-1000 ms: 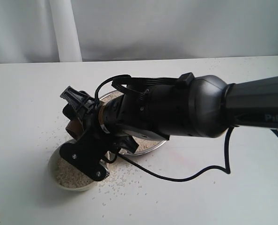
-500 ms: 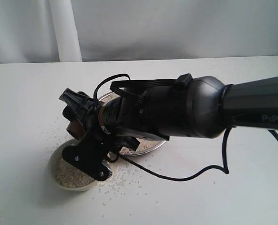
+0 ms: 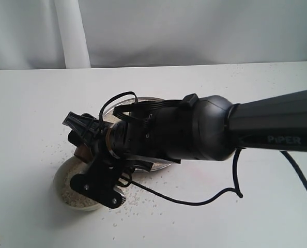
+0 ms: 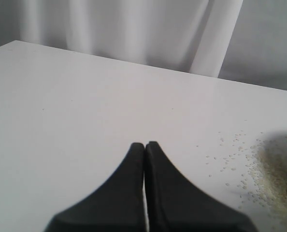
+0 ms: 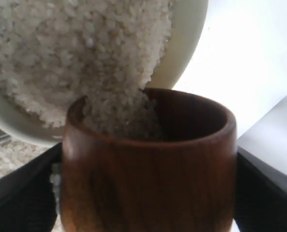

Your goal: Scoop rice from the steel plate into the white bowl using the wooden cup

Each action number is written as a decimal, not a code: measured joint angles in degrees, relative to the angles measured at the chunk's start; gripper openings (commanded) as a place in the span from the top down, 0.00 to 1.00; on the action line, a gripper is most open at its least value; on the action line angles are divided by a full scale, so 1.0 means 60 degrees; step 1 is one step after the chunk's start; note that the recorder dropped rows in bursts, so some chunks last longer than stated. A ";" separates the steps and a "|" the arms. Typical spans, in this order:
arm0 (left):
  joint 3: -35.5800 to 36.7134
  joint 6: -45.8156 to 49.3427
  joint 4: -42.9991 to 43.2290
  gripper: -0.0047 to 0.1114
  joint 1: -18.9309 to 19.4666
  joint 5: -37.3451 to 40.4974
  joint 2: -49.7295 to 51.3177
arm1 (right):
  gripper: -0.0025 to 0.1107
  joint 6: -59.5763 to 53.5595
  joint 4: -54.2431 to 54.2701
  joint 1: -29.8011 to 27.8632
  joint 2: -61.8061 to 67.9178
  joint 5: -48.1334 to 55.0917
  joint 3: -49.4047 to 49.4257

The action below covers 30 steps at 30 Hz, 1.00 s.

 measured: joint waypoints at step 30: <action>0.0000 0.0000 0.0000 0.96 0.0000 0.0000 0.0000 | 0.98 0.0273 -0.1591 0.0525 -0.0353 0.0946 -0.0193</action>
